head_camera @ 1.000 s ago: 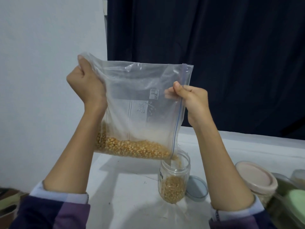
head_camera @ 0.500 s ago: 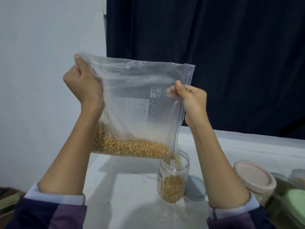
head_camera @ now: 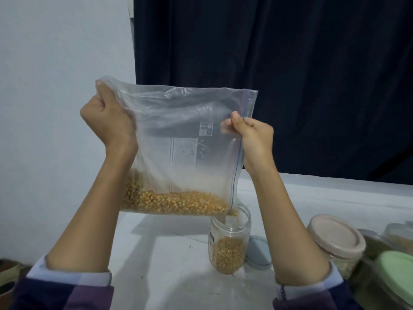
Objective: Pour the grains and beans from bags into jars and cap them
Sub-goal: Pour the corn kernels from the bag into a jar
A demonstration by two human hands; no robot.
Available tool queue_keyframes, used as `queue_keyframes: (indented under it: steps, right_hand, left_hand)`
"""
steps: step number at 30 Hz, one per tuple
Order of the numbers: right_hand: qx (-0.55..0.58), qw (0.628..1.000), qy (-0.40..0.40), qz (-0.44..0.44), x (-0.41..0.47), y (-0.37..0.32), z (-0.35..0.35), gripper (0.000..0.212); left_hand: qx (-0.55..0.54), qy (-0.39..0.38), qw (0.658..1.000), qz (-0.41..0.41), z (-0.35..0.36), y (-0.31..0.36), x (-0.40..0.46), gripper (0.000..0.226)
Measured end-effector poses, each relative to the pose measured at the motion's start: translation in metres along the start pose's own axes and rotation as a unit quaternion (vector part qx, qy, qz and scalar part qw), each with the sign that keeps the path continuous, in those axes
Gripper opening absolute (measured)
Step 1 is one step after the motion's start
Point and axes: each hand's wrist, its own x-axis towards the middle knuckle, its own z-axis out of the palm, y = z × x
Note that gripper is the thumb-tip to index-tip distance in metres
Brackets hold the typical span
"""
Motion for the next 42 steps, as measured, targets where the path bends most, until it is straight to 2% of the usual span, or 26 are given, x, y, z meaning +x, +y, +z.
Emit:
queue_keyframes:
  steps: [3,6,10,13,16,20,36,42]
  right_hand:
    - [-0.009,1.000,-0.020,0.009,-0.0005,0.0005,-0.0007,0.023]
    - [0.002,1.000,0.003,0.004,0.0012,0.0026,-0.0044,0.023]
    - [-0.001,0.999,-0.028,0.016,0.0017,0.0040,-0.0039,0.021]
    - [0.009,1.000,-0.016,0.018,0.0053,0.0025,-0.0052,0.022]
    - [0.000,0.999,-0.049,0.012,0.0050,0.0027,-0.0052,0.021]
    - [0.001,0.999,-0.034,-0.012,0.0059,0.0068,-0.0065,0.022]
    - [-0.015,0.999,-0.044,0.008,0.0044,0.0052,-0.0054,0.020]
    - [-0.022,1.000,-0.021,0.002,-0.0024,0.0032,-0.0067,0.020]
  left_hand:
    - [-0.002,0.003,1.000,-0.003,-0.0002,-0.0004,-0.0011,0.052]
    - [0.002,0.006,1.000,-0.004,0.0007,0.0003,-0.0041,0.052]
    - [0.001,0.012,1.000,-0.002,0.0002,-0.0013,-0.0046,0.052]
    - [0.006,0.024,1.000,-0.003,-0.0002,-0.0001,-0.0055,0.053]
    - [0.005,0.029,1.000,0.004,-0.0008,0.0011,-0.0064,0.053]
    - [0.012,0.027,1.000,0.008,-0.0040,-0.0006,-0.0045,0.051]
    - [0.020,0.026,0.999,0.005,-0.0024,0.0002,-0.0084,0.053]
    - [-0.005,0.010,1.000,-0.002,0.0010,-0.0005,-0.0087,0.053]
